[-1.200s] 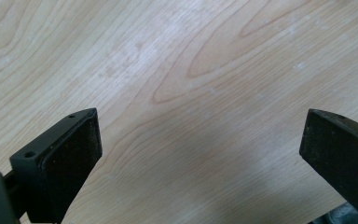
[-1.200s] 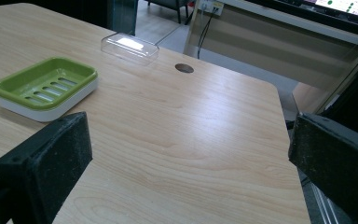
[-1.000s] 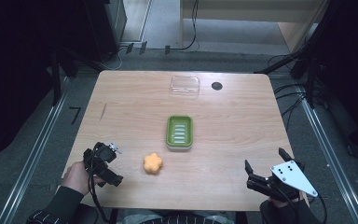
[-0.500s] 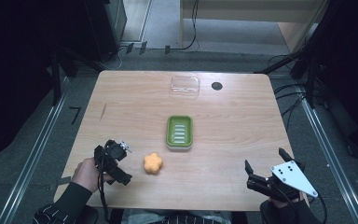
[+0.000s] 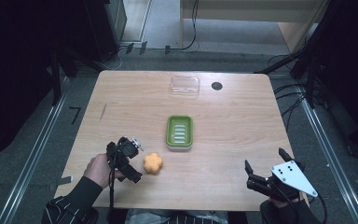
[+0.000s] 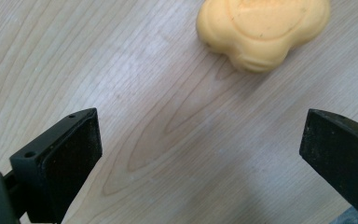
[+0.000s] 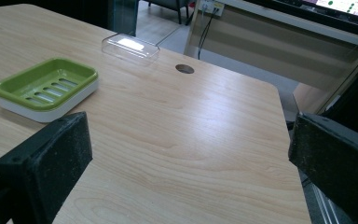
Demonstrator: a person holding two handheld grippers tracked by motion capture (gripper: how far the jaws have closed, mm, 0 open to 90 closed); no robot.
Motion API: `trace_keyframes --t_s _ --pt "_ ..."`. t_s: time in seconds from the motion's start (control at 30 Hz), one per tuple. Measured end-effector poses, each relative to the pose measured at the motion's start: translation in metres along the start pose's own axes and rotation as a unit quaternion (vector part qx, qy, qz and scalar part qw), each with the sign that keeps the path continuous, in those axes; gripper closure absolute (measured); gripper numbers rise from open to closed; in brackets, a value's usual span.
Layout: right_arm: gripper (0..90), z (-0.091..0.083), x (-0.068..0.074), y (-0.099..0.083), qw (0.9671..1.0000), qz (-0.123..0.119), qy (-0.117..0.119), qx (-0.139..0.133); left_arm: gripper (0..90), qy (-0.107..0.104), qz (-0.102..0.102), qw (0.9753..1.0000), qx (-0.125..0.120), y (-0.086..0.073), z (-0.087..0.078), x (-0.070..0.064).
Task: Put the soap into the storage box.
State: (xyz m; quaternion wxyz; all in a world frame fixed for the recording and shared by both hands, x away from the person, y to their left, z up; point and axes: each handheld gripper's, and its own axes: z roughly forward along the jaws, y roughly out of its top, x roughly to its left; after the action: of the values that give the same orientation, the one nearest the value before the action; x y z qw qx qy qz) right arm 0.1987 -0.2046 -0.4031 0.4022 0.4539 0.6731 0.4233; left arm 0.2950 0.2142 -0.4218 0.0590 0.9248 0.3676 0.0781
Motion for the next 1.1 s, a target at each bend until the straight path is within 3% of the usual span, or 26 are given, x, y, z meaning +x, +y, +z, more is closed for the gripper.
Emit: trace_keyframes --t_s 0.57,1.1 --pt "0.0 -0.002 0.000 -0.001 1.0000 -0.003 -0.004 0.001 0.0 -0.036 0.022 0.9990 -0.014 0.032 0.007 -0.010" --pt "0.0 -0.002 -0.001 -0.001 1.0000 0.000 -0.004 0.001 0.0 -0.052 0.050 0.9973 -0.011 0.055 0.025 -0.017"
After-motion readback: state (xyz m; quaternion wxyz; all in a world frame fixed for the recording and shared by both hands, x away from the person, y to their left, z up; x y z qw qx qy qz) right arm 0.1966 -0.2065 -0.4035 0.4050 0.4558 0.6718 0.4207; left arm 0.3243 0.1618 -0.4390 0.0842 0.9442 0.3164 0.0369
